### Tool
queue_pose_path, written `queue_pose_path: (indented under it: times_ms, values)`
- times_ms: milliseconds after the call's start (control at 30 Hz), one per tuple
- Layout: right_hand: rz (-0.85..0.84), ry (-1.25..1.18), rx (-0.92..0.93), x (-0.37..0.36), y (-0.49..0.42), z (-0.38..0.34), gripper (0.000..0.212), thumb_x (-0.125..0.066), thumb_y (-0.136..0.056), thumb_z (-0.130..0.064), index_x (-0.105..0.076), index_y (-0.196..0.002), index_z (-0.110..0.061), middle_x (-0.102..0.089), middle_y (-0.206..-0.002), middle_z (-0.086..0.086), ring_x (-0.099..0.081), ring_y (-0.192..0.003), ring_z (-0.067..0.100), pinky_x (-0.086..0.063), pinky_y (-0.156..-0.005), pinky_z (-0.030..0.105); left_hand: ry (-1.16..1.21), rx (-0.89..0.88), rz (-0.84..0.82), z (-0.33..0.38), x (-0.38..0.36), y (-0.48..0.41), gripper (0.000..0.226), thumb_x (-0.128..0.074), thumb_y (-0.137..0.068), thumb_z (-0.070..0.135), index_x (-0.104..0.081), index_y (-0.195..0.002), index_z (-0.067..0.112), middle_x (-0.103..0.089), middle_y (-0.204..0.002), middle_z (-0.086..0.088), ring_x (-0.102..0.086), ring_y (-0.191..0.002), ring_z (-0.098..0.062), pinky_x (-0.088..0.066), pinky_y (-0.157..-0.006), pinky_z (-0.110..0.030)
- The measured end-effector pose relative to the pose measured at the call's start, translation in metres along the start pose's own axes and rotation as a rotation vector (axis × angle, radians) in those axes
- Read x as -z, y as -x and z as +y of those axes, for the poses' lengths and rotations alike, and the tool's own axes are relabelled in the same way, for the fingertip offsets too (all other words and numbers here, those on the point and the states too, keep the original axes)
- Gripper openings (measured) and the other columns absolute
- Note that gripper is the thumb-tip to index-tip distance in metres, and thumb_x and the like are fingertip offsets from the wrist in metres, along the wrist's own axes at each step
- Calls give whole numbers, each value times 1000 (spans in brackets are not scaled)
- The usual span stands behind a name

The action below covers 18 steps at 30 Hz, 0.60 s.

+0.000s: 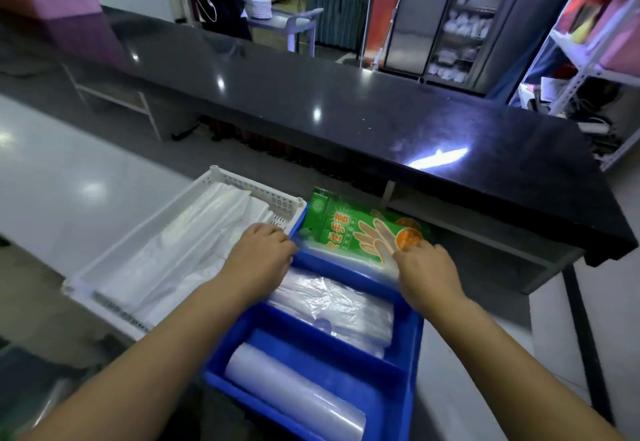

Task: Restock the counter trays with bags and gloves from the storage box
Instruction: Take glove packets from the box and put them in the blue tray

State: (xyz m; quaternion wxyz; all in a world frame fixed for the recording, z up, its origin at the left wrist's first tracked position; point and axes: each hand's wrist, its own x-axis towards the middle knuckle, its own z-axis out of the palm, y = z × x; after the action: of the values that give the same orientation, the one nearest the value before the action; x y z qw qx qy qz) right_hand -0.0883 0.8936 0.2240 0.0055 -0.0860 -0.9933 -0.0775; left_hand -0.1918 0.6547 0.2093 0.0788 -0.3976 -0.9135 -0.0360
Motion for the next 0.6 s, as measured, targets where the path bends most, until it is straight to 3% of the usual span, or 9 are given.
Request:
queue_pose_path:
  times_ms: [100,167,267,333,467,600]
  values:
    - [120,-77,32,23,10,-37,31,-48,-86,-11,-65,-111,-18,-65,-119,6,-59,-103,27,-49,-83,37,22,46,60,-20,23,41,21,-53,-85,23,-71,-95,18,-72,-94,-2,-63,-93,-26,-46,-88,-38]
    - [159,-114,92,37,17,-75,28,-47,-85,-12,-69,-102,-18,-70,-109,8,-60,-105,30,-47,-88,39,19,80,110,-38,40,77,17,-59,-81,24,-72,-90,18,-73,-85,-2,-65,-81,-26,-50,-77,-36]
    - [210,-228,195,57,31,-147,22,-53,-80,-10,-71,-90,-16,-74,-88,9,-64,-79,33,-50,-67,37,6,151,139,-75,60,142,12,-76,-66,17,-72,-77,18,-70,-69,0,-64,-64,-25,-50,-59,-32]
    - [220,-296,266,67,43,-202,23,-52,-82,-10,-70,-94,-18,-73,-94,7,-64,-86,33,-47,-65,35,-19,204,113,-103,67,194,17,-79,-61,15,-71,-76,17,-68,-67,-1,-63,-61,-26,-50,-55,-33]
    - [165,-353,443,73,66,-312,27,-44,-89,-16,-66,-104,-21,-69,-104,3,-61,-95,27,-42,-67,30,-63,383,74,-162,79,309,11,-63,-73,22,-67,-82,16,-66,-80,-4,-62,-72,-28,-52,-59,-36]
    - [108,-359,595,60,88,-407,20,-48,-85,-22,-68,-88,-18,-70,-90,7,-64,-83,32,-50,-63,34,-59,593,29,-203,80,418,11,-63,-70,22,-68,-77,15,-64,-72,-5,-62,-63,-30,-48,-47,-34]
